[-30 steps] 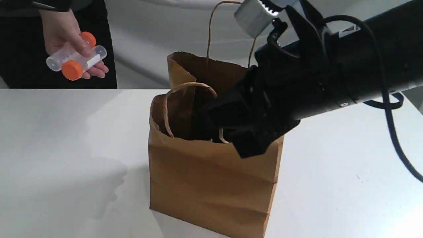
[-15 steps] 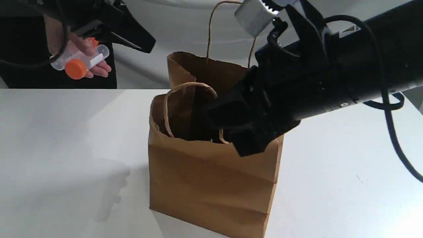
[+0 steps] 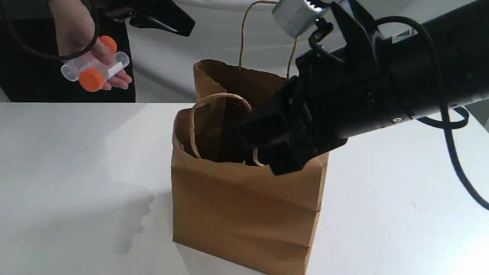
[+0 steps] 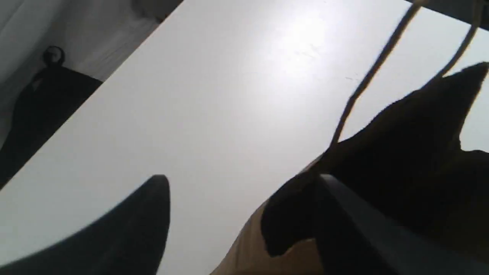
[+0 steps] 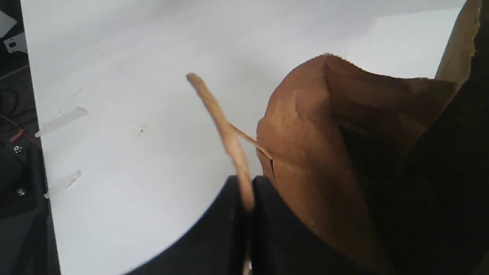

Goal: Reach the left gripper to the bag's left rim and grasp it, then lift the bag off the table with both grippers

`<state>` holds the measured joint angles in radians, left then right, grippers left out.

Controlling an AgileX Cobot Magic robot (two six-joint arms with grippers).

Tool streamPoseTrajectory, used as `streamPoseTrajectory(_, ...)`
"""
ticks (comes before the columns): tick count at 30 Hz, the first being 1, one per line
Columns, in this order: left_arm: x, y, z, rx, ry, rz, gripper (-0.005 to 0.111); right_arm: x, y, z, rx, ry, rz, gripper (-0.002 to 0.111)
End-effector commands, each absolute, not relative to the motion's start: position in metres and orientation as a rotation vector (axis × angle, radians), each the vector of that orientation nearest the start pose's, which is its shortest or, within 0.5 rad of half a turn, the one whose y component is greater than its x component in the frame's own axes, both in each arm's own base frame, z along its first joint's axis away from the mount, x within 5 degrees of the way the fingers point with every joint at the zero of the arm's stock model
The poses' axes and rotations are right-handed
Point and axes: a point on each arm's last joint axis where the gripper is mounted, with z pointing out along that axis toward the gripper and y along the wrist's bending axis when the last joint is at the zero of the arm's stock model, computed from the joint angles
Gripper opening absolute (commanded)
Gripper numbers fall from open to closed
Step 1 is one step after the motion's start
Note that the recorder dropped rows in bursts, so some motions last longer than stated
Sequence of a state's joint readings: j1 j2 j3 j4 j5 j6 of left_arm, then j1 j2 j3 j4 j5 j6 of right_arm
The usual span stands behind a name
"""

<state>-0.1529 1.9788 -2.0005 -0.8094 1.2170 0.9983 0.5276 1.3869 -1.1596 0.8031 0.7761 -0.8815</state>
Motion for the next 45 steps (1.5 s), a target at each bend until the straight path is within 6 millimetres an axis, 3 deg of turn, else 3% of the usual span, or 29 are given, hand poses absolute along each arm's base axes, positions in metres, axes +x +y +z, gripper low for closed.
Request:
streamPoseTrajectory(1, 0.413, -0.148, 0.356, 1.28, 1.956, -0.677, 0.057, 0.233, 0.189, 0.343, -1.11, 2.008, 0.745, 0.0)
streamPoseTrajectory(6, 0.416, -0.163, 0.341, 1.356, 1.988, -0.557, 0.057, 0.233, 0.189, 0.343, -1.098, 2.017, 0.752, 0.0)
streamPoseTrajectory(17, 0.422, -0.166, 0.335, 1.372, 1.945, -0.531, 0.057, 0.233, 0.189, 0.343, -1.086, 2.026, 0.758, 0.0)
streamPoseTrajectory(32, 0.43, -0.174, 0.308, 1.409, 1.955, -0.652, 0.056, 0.233, 0.189, 0.343, -1.089, 2.027, 0.76, 0.0)
streamPoseTrajectory(36, 0.428, -0.179, 0.308, 1.421, 1.937, -0.682, 0.044, 0.233, 0.189, 0.343, -1.087, 2.026, 0.759, 0.0)
streamPoseTrajectory(41, 0.427, -0.18, 0.308, 1.451, 1.91, -0.669, 0.004, 0.233, 0.189, 0.343, -1.087, 2.026, 0.759, 0.0)
streamPoseTrajectory(45, 0.427, -0.18, 0.308, 1.463, 1.902, -0.663, 0.0, 0.233, 0.189, 0.343, -1.074, 2.036, 0.766, 0.0)
